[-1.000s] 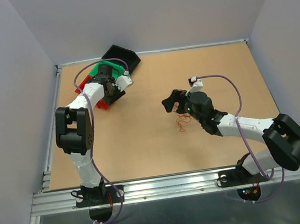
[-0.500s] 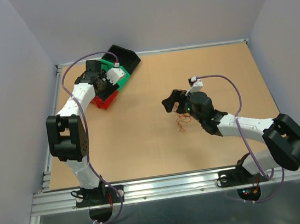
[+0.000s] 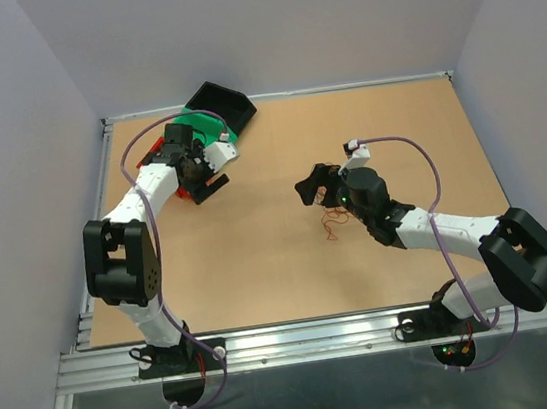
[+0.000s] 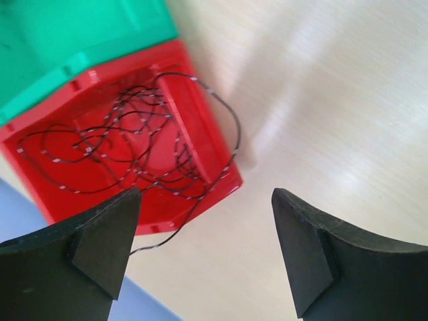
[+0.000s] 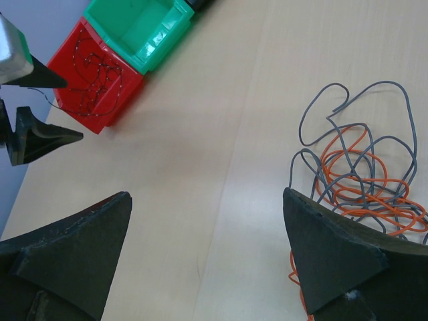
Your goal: Untangle the cables
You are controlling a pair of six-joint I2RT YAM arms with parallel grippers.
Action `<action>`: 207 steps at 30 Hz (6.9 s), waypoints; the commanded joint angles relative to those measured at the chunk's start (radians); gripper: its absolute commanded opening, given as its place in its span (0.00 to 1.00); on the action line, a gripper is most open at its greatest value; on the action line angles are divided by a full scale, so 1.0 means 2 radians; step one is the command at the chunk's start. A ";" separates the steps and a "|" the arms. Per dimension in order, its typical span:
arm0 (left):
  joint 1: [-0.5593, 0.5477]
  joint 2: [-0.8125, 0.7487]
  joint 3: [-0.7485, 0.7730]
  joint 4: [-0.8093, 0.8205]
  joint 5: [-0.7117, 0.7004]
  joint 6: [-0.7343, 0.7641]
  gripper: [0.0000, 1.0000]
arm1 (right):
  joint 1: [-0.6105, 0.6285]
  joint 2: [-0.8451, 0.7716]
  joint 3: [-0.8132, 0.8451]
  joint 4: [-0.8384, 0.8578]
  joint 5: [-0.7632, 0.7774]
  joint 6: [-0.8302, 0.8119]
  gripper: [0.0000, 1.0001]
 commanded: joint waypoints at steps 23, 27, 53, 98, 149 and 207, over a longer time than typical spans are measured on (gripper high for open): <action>0.029 0.044 0.058 0.037 -0.005 -0.011 0.00 | 0.000 -0.008 -0.005 0.028 -0.002 -0.009 1.00; 0.045 0.063 0.083 0.017 -0.013 -0.021 0.00 | 0.000 -0.008 -0.004 0.027 -0.004 -0.009 1.00; 0.065 0.117 0.093 0.067 -0.051 -0.083 0.33 | 0.000 -0.005 -0.004 0.028 -0.002 -0.010 1.00; 0.157 0.215 0.293 -0.022 0.080 -0.132 0.82 | 0.000 -0.014 -0.006 0.027 -0.005 -0.011 1.00; 0.137 -0.472 -0.235 0.425 0.224 -0.385 0.99 | 0.036 0.036 0.060 -0.064 0.043 -0.018 0.01; -0.169 -0.235 -0.352 0.398 0.401 -0.053 0.57 | 0.163 -0.223 0.010 0.077 -0.225 -0.133 0.01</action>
